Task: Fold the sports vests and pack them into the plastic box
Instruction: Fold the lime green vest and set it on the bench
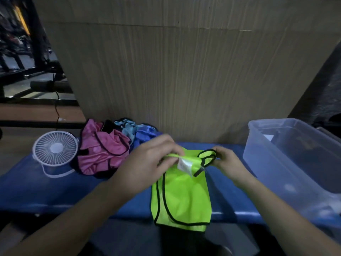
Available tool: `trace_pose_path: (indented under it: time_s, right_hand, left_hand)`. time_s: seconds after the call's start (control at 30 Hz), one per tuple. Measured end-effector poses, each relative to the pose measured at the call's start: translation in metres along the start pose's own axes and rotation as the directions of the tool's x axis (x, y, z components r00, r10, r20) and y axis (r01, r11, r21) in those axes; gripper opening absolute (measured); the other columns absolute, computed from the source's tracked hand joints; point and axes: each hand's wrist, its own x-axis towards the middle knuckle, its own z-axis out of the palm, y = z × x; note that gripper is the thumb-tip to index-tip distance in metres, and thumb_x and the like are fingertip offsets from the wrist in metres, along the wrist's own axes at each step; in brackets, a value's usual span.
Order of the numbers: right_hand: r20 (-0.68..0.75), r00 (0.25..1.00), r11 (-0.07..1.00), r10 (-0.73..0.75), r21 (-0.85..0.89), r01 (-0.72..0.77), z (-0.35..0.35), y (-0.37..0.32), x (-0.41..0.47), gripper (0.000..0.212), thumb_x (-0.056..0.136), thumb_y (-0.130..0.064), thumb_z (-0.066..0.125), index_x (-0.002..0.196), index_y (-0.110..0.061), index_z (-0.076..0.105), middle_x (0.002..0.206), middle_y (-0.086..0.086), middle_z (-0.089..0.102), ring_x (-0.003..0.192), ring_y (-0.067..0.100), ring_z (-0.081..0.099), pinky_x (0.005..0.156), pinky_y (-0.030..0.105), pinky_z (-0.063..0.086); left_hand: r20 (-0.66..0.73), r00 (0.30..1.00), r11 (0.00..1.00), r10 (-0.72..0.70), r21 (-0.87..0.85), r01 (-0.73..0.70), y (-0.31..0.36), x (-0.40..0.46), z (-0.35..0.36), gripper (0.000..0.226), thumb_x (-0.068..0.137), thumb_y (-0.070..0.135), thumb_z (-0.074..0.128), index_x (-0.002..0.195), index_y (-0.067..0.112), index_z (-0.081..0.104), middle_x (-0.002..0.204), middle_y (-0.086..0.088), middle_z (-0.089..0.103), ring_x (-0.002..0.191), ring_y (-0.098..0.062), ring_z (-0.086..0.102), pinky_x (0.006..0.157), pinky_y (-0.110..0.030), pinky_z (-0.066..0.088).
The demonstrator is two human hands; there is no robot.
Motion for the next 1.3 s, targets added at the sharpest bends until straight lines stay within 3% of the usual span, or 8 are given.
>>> trace_pose_path:
  time_s: [0.1,0.3,0.4,0.57,0.8,1.1,1.2,1.3]
  right_hand:
    - [0.002,1.0,0.999,0.008,-0.034,-0.007,0.007,0.013,-0.011,0.02,0.078,0.011,0.073,0.086,-0.006,0.067,0.083,0.009,0.069,0.076,0.006,0.061,0.076,0.021,0.049]
    - [0.11,0.991,0.973,-0.08,-0.209,0.102,0.013,0.034,-0.028,0.03,0.075,0.008,0.078,0.091,-0.016,0.071,0.098,0.0,0.067,0.095,0.016,0.066,0.09,0.027,0.05]
    - [0.185,0.977,0.954,-0.104,-0.26,0.151,0.01,0.038,-0.03,0.027,0.078,0.003,0.079,0.096,-0.015,0.072,0.105,-0.001,0.066,0.102,0.015,0.065,0.094,0.029,0.05]
    - [0.247,0.968,0.964,-0.043,-0.243,0.104,0.01,0.044,-0.036,0.028,0.083,0.006,0.073,0.1,-0.016,0.072,0.111,-0.003,0.067,0.106,0.01,0.065,0.096,0.028,0.051]
    - [0.304,0.951,0.911,-0.057,-0.373,0.174,0.012,0.056,-0.045,0.029,0.078,0.012,0.069,0.1,-0.007,0.071,0.11,-0.001,0.065,0.101,0.009,0.061,0.093,0.029,0.049]
    - [0.143,0.983,0.907,-0.111,-0.39,0.159,0.016,0.061,-0.04,0.027,0.081,0.007,0.073,0.098,-0.015,0.075,0.106,-0.008,0.067,0.099,0.009,0.065,0.09,0.011,0.045]
    - [0.16,0.983,0.906,-0.094,-0.395,0.151,0.016,0.06,-0.033,0.028,0.078,0.011,0.071,0.092,-0.012,0.073,0.11,-0.006,0.065,0.104,0.012,0.064,0.094,0.018,0.046]
    - [0.243,0.97,0.885,-0.007,-0.45,0.119,0.015,0.059,-0.031,0.037,0.074,0.018,0.063,0.094,-0.013,0.069,0.119,-0.003,0.06,0.112,0.014,0.058,0.089,0.005,0.039]
  left_hand:
    - [0.034,0.999,1.0,0.002,0.005,-0.002,0.004,-0.025,0.011,0.015,0.097,0.022,0.06,0.105,0.016,0.071,0.101,0.008,0.059,0.093,-0.007,0.061,0.079,-0.025,0.048]
    - [0.114,0.993,0.998,-0.029,0.05,0.023,0.009,-0.069,0.029,0.019,0.1,0.035,0.054,0.109,0.026,0.067,0.104,0.016,0.056,0.092,-0.003,0.061,0.072,-0.03,0.051]
    - [0.137,0.99,0.998,-0.027,0.051,0.02,0.008,-0.084,0.037,0.016,0.1,0.033,0.056,0.108,0.026,0.068,0.104,0.014,0.058,0.09,-0.003,0.061,0.069,-0.028,0.051]
    - [0.21,0.976,0.998,-0.049,0.055,0.038,0.004,-0.104,0.05,0.011,0.099,0.032,0.059,0.107,0.03,0.066,0.103,0.018,0.055,0.087,0.003,0.058,0.067,-0.024,0.051]
    - [0.305,0.952,0.997,-0.02,0.082,-0.006,-0.002,-0.128,0.071,0.009,0.098,0.033,0.058,0.105,0.031,0.063,0.102,0.016,0.053,0.092,-0.001,0.057,0.068,-0.027,0.052]
    - [0.253,0.966,0.995,-0.053,0.092,0.03,-0.01,-0.123,0.073,0.009,0.099,0.032,0.056,0.104,0.03,0.063,0.102,0.017,0.053,0.092,-0.002,0.057,0.067,-0.03,0.054]
    - [0.237,0.971,0.993,-0.031,0.116,0.004,-0.013,-0.116,0.072,0.008,0.097,0.03,0.058,0.103,0.03,0.064,0.101,0.016,0.053,0.092,-0.002,0.056,0.064,-0.028,0.053]
    - [0.311,0.95,0.986,0.038,0.145,-0.087,-0.015,-0.12,0.079,0.007,0.095,0.032,0.061,0.101,0.031,0.064,0.098,0.015,0.052,0.09,-0.003,0.055,0.062,-0.025,0.052]
